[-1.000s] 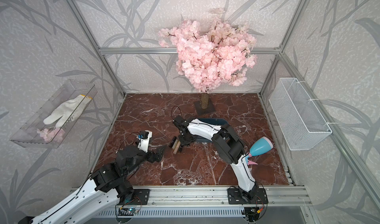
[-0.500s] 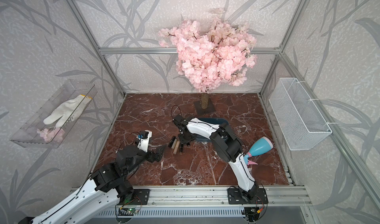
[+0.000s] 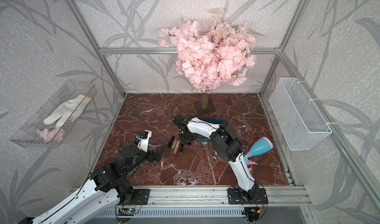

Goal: Put the lipstick into the storage box
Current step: Pick up the lipstick at the center of the board.

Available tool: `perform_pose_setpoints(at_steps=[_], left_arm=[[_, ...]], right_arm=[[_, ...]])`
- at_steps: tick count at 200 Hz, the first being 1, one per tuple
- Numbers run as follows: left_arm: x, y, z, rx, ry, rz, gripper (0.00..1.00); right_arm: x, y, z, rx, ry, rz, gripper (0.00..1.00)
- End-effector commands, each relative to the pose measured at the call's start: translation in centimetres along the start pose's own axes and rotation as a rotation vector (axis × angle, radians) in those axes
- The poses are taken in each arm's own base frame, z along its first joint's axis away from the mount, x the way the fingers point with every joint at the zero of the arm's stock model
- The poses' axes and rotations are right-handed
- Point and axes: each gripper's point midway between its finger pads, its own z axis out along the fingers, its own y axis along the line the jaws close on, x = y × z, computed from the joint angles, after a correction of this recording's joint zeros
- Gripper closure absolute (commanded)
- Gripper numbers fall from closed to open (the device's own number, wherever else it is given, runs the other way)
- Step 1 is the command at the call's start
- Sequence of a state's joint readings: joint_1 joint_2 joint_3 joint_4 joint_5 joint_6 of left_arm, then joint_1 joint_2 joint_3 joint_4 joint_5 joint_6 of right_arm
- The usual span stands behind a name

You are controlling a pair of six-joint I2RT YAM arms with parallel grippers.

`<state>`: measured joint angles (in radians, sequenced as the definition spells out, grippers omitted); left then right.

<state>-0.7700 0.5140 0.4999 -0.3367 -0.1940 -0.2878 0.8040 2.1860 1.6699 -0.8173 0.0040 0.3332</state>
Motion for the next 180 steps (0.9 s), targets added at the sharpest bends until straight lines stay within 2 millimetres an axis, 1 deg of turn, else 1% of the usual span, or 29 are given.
perform_pose_setpoints(at_steps=[1,27,69,134,168,180], left_arm=[[-0.9,0.2,-0.2,-0.013,-0.028,-0.002,0.00],[-1.0,0.2,-0.1,-0.014,-0.033,-0.005,0.00],[-1.3,0.0,-0.1,-0.005,-0.049,-0.017,0.00],[-1.5,-0.6,0.0,0.028,-0.048,-0.029,0.00],[-1.7,-0.9,0.2,0.044,-0.056,-0.024,0.00],[-1.7,-1.4,0.3,0.065,-0.054,-0.017,0.00]], right_arm=[[-0.9,-0.2,-1.6,0.011,-0.030,-0.011,0.78],[-1.8,0.4,-3.5,-0.017,-0.071,-0.015,0.78],[-2.5,1.2,-6.0,-0.068,-0.118,0.004,0.78],[-3.0,2.4,-9.5,-0.148,-0.173,0.001,0.78],[-3.1,2.6,-11.0,-0.178,-0.193,0.009,0.78],[-3.0,2.6,-11.3,-0.187,-0.196,0.019,0.78]])
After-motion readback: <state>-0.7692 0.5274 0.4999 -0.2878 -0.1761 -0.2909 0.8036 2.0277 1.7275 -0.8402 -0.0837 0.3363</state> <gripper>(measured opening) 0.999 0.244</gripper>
